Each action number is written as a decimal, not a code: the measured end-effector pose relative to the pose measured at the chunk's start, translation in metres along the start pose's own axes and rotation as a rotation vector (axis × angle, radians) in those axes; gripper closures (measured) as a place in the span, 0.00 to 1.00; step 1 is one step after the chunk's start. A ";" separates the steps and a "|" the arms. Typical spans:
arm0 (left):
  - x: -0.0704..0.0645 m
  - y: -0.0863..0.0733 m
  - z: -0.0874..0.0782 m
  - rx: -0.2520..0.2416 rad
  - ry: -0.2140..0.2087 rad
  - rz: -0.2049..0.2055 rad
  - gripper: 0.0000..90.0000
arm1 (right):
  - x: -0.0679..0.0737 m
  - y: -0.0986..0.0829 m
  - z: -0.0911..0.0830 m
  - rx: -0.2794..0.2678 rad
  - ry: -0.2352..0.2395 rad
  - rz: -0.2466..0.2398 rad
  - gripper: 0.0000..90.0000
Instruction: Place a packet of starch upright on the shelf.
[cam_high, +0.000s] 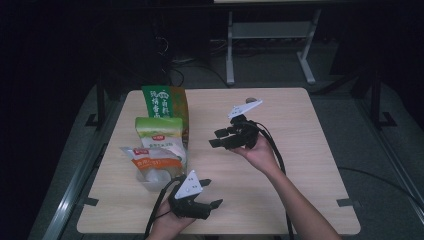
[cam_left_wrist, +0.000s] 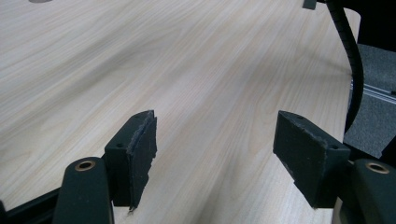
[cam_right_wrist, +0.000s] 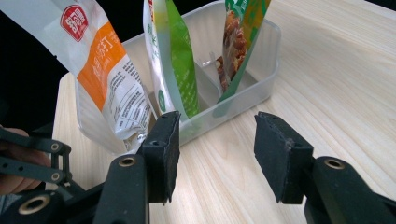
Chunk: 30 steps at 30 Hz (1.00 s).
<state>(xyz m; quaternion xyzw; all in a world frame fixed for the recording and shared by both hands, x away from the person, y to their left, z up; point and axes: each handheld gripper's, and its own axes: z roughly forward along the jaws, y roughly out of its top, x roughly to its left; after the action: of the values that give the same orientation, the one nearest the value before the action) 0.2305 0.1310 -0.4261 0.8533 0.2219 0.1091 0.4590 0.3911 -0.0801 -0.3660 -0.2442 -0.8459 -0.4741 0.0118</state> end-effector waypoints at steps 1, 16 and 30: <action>0.000 0.000 0.000 0.000 0.000 0.000 0.33 | -0.001 -0.001 -0.001 -0.001 -0.003 0.000 0.54; 0.001 0.001 -0.001 -0.010 0.005 -0.005 0.33 | -0.007 -0.013 -0.016 0.003 -0.032 0.030 0.49; 0.002 0.001 -0.002 -0.012 0.012 -0.006 0.33 | -0.013 -0.024 -0.029 0.019 -0.042 0.062 0.46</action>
<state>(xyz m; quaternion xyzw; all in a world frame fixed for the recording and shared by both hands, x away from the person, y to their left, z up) 0.2318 0.1331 -0.4242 0.8492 0.2265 0.1140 0.4633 0.3861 -0.1196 -0.3723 -0.2799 -0.8425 -0.4601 0.0109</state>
